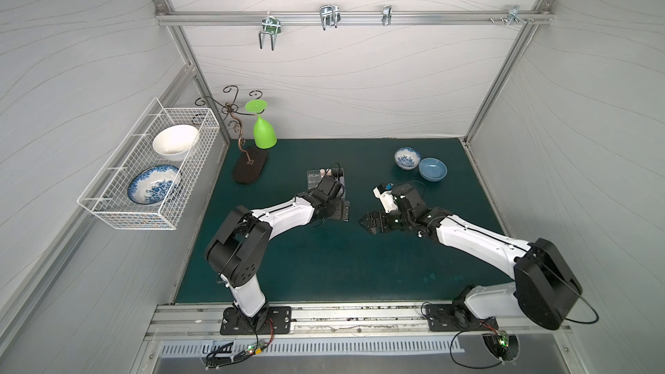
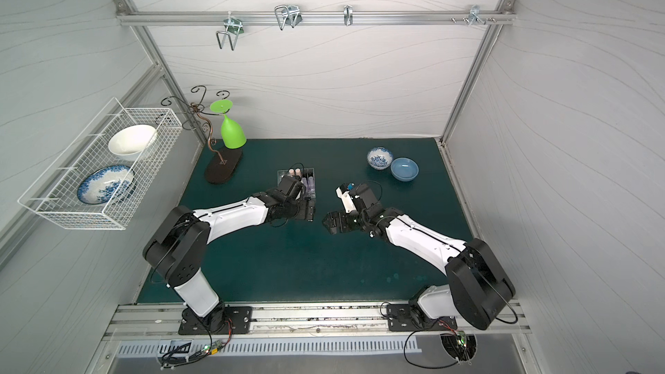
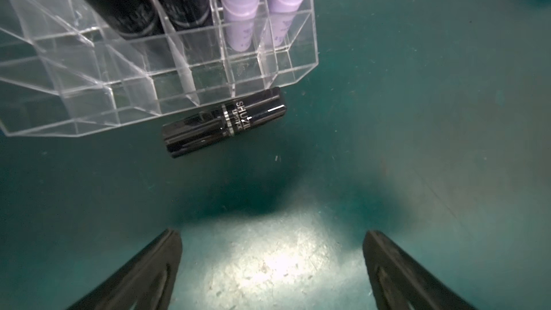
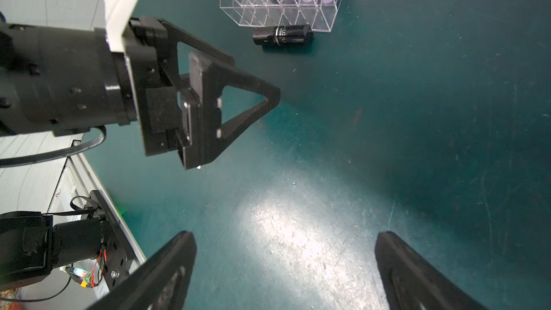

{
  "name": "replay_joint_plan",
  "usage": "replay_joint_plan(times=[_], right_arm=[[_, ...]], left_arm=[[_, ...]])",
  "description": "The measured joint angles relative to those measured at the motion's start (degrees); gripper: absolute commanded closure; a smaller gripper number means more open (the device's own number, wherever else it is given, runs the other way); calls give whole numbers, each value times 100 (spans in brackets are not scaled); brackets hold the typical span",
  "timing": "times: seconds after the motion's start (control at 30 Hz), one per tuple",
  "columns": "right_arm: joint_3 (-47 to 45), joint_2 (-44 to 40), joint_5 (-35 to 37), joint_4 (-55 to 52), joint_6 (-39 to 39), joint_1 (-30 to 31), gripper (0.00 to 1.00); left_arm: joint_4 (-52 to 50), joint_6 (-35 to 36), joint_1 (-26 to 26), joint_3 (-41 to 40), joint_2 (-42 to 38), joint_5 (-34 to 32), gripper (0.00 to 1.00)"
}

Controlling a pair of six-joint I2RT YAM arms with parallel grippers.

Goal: Arrange the lipsticks in the organizer
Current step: Adjust the lipstick at the center of the board.

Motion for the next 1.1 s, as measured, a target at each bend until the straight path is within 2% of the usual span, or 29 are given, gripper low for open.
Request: replay_joint_plan(times=[0.47, 1.1], right_arm=[[0, 129, -33, 44, 0, 0, 2], [0, 131, -59, 83, 0, 0, 2]], left_arm=[[-337, 197, 63, 748, 820, -437, 0], [-450, 96, 208, 1106, 1285, -492, 0]])
